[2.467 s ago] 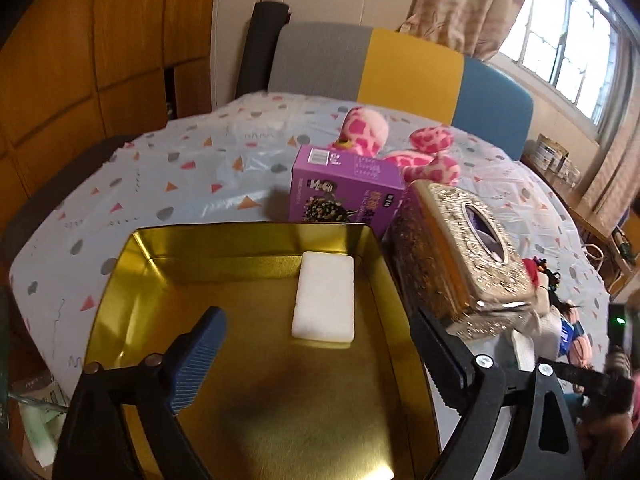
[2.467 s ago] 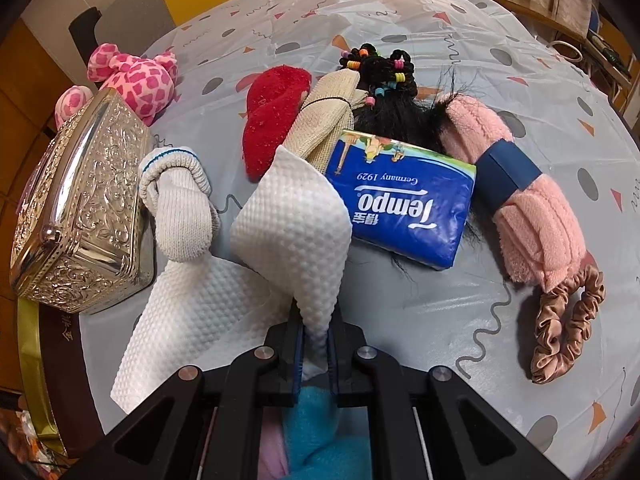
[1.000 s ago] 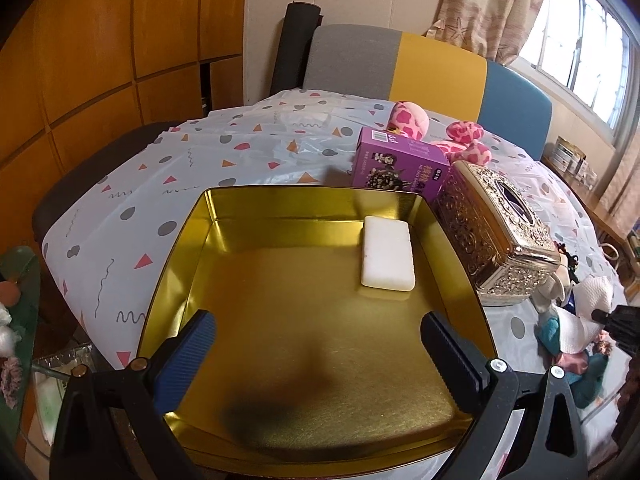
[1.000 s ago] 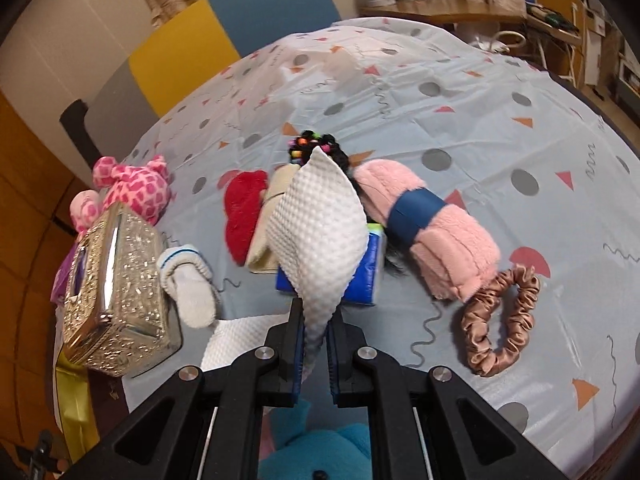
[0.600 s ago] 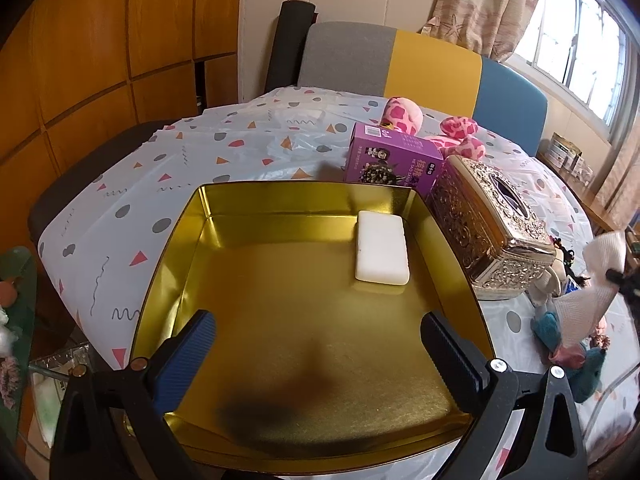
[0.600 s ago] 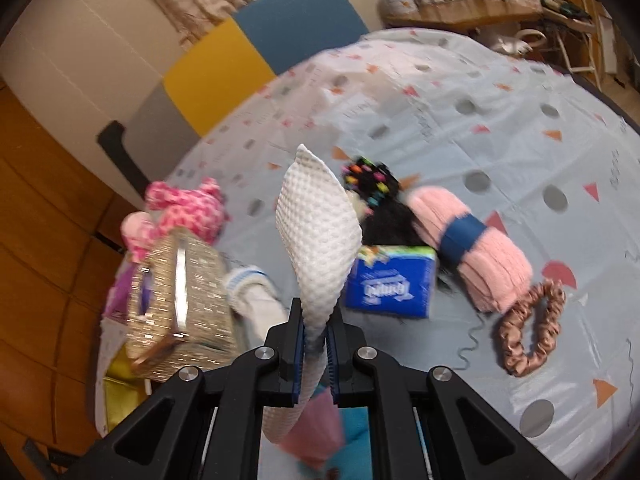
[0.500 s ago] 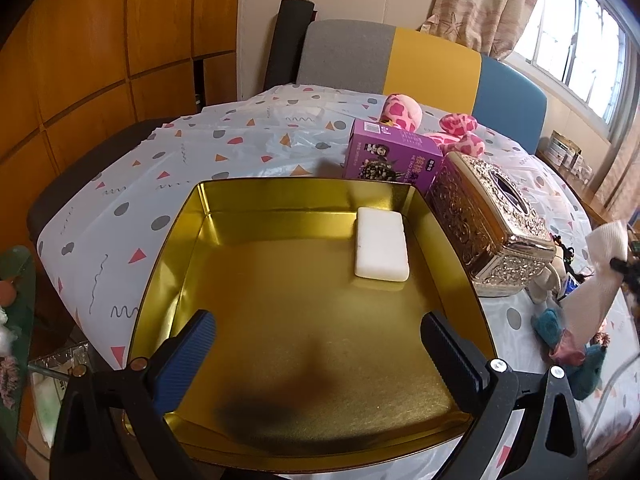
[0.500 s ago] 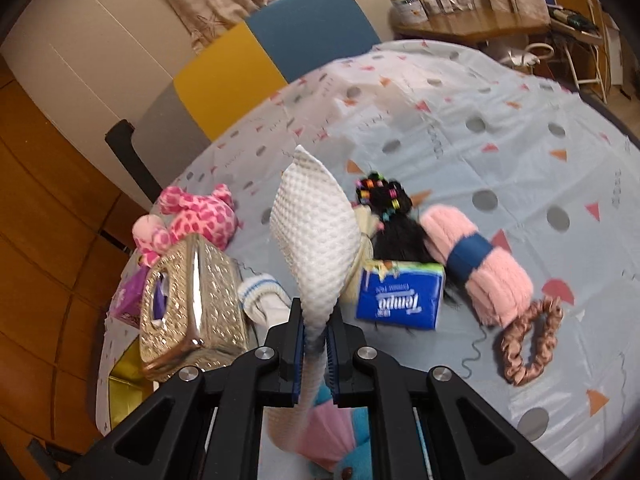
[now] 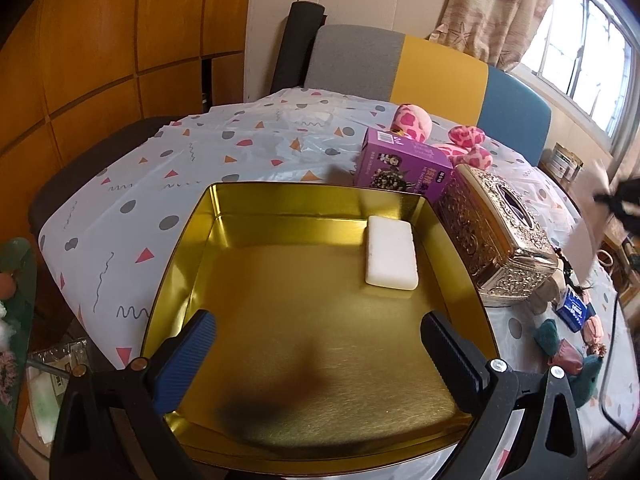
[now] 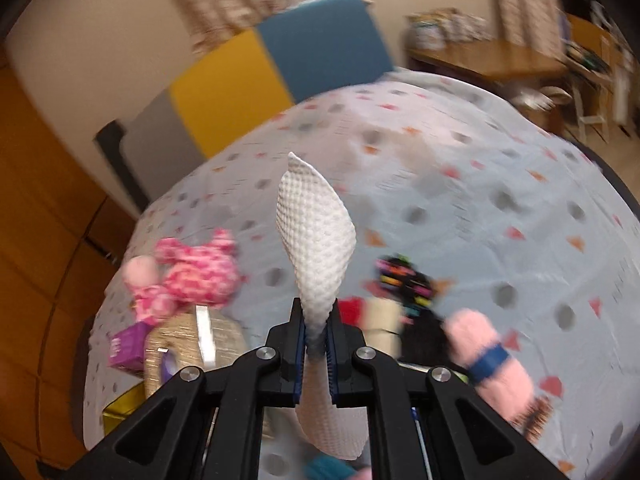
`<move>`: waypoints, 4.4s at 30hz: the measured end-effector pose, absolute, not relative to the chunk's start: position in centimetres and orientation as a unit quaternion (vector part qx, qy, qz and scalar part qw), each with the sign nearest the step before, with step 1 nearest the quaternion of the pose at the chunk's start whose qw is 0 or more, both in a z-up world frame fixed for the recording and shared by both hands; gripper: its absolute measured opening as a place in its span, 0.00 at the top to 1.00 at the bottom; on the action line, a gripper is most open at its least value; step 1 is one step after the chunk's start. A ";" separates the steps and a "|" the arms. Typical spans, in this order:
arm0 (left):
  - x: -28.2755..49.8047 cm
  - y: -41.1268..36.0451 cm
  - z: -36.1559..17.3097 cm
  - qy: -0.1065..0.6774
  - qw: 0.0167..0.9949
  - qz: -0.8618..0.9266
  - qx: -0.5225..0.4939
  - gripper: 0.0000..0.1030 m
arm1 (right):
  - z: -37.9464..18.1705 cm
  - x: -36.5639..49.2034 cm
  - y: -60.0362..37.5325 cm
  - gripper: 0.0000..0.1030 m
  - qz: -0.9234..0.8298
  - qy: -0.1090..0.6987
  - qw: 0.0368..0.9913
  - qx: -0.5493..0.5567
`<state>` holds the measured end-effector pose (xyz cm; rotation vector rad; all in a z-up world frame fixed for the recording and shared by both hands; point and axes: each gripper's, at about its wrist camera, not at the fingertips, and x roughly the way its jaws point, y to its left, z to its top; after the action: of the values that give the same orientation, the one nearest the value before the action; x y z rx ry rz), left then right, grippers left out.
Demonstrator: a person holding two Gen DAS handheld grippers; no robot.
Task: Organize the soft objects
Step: 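Carry the white towel with the right tool into the gold tray and release, then reach the left tool to the blue plush toy and grasp it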
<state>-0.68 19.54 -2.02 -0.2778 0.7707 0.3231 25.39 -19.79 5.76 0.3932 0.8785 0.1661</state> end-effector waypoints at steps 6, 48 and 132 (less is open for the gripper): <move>-1.1 20.5 -2.2 0.372 0.902 0.169 -0.142 0.00 | 9.2 26.9 -10.5 0.93 0.180 0.402 0.886 0.146; -2.5 21.8 -2.0 0.365 0.900 0.207 -0.119 0.00 | 0.3 13.6 7.7 0.60 0.354 0.443 0.821 -0.064; 12.8 -12.3 -8.5 0.537 0.808 -0.233 -0.065 0.46 | -2.9 13.8 -33.1 0.59 -0.002 0.393 0.853 0.344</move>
<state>12.78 -12.31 -8.51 -0.1386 1.1477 -0.4979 13.79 -33.10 -2.92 0.7247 0.8273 -0.0037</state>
